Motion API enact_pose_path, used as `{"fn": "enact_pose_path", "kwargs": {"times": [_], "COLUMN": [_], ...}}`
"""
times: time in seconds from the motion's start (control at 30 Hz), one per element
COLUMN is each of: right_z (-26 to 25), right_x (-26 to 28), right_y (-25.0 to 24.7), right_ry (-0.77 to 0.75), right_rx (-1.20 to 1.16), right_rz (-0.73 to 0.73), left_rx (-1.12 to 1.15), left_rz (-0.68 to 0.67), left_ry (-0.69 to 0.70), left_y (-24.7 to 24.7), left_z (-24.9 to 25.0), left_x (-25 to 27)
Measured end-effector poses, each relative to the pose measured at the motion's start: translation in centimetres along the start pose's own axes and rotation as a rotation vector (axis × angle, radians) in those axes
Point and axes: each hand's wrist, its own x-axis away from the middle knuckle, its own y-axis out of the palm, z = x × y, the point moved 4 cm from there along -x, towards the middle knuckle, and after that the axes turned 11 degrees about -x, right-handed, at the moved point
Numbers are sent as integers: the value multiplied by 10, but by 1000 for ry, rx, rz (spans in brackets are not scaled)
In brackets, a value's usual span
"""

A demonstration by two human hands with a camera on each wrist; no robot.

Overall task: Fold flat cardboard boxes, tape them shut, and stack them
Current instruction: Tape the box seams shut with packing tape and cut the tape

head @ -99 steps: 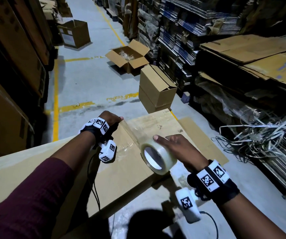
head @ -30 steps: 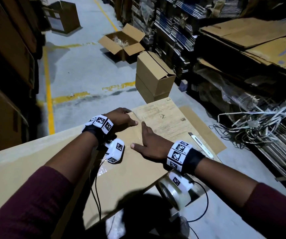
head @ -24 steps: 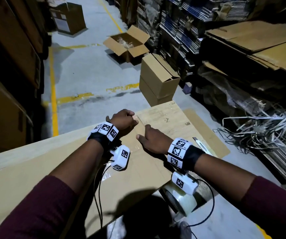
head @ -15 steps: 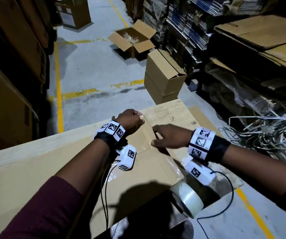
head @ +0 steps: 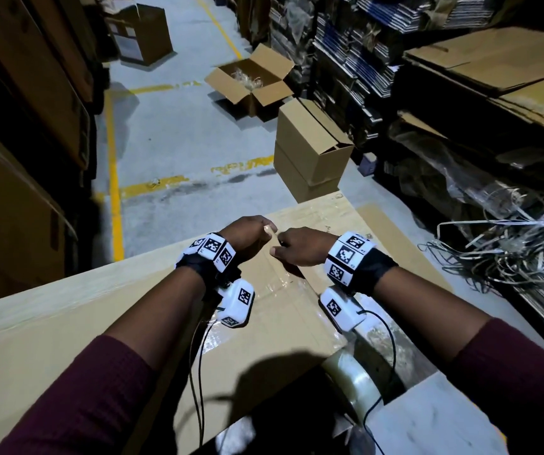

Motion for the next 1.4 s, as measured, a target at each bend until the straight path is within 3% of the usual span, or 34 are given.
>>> {"fn": "enact_pose_path", "kwargs": {"times": [0.13, 0.3, 0.5, 0.6, 0.7, 0.9, 1.13, 1.3, 1.4], "right_z": [16, 37, 77, 87, 85, 50, 68, 54, 45], "right_x": [25, 76, 116, 128, 125, 117, 133, 117, 110], "right_y": [11, 58, 130, 141, 130, 121, 142, 127, 121], "right_ry": [31, -82, -185, -219, -272, -455, -551, -546, -566], "right_rx": [-30, -201, -424, -313, -149, 190, 360, 295, 283], "right_rz": [-24, -65, 189, 259, 275, 240, 274, 238, 253], "left_rx": [-163, -309, -293, -283, -460, -666, -610, -447, -278], "left_rz": [-36, -89, 24, 141, 250, 310, 421, 449, 639], "left_ry": [1, 29, -48, -84, -119, -129, -156, -147, -22], "left_y": [-1, -1, -1, -6, -10, 14, 45, 88, 114], "left_z": [6, 25, 25, 25, 26, 28, 24, 15, 13], "left_x": [-6, -2, 3, 12, 25, 58, 118, 159, 190]}}
